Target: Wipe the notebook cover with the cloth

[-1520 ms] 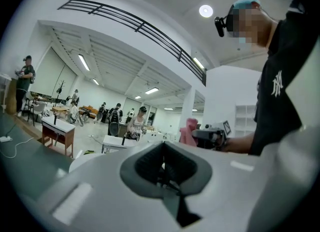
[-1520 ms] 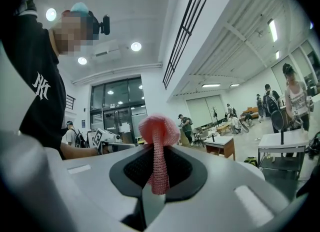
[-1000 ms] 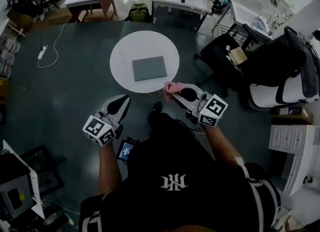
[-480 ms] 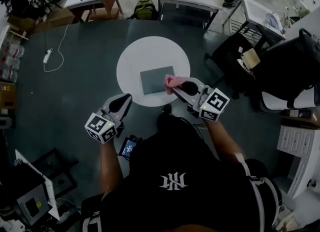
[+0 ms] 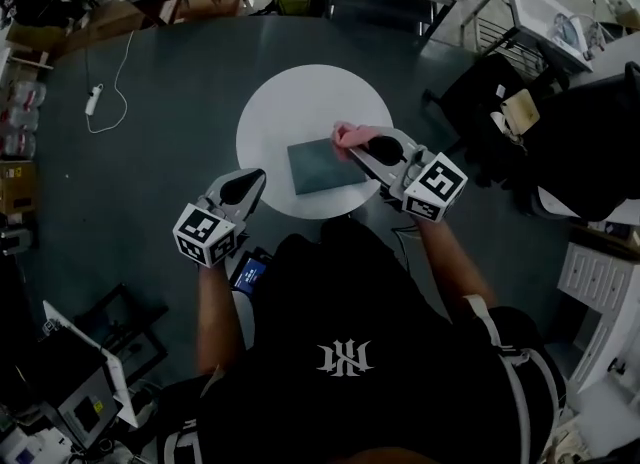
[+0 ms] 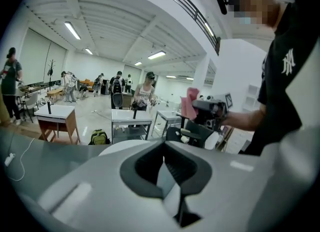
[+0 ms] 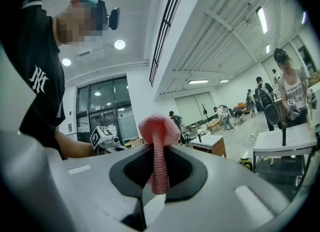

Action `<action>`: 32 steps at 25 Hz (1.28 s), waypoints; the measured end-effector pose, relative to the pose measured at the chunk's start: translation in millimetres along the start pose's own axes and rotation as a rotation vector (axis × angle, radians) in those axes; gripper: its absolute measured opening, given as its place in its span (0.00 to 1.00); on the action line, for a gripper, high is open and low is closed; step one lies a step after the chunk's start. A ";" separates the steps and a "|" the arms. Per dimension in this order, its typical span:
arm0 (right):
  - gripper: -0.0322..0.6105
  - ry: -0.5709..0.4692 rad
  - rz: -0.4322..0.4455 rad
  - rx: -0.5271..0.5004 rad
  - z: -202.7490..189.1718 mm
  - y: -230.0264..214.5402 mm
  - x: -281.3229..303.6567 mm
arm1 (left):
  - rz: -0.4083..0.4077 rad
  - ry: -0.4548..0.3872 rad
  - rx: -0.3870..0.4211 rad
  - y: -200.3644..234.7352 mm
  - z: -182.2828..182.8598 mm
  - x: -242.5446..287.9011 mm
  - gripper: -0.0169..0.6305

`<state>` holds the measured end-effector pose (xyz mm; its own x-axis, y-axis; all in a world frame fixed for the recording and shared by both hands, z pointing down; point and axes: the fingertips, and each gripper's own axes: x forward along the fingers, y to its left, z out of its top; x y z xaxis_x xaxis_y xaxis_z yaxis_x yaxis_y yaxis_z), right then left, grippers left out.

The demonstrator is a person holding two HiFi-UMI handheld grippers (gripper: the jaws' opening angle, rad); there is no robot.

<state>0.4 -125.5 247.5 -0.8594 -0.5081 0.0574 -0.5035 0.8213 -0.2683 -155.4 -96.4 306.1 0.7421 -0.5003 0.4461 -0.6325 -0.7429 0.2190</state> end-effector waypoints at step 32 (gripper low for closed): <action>0.11 0.453 -0.225 0.118 -302.8 -93.6 181.9 | -0.483 0.472 0.142 73.2 -263.9 155.9 0.11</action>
<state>-135.8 -216.2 574.2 -0.6965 -0.4842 0.5295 -0.6892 0.6567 -0.3061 -144.5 -111.5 620.7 0.7370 0.1252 0.6642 -0.1958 -0.9010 0.3871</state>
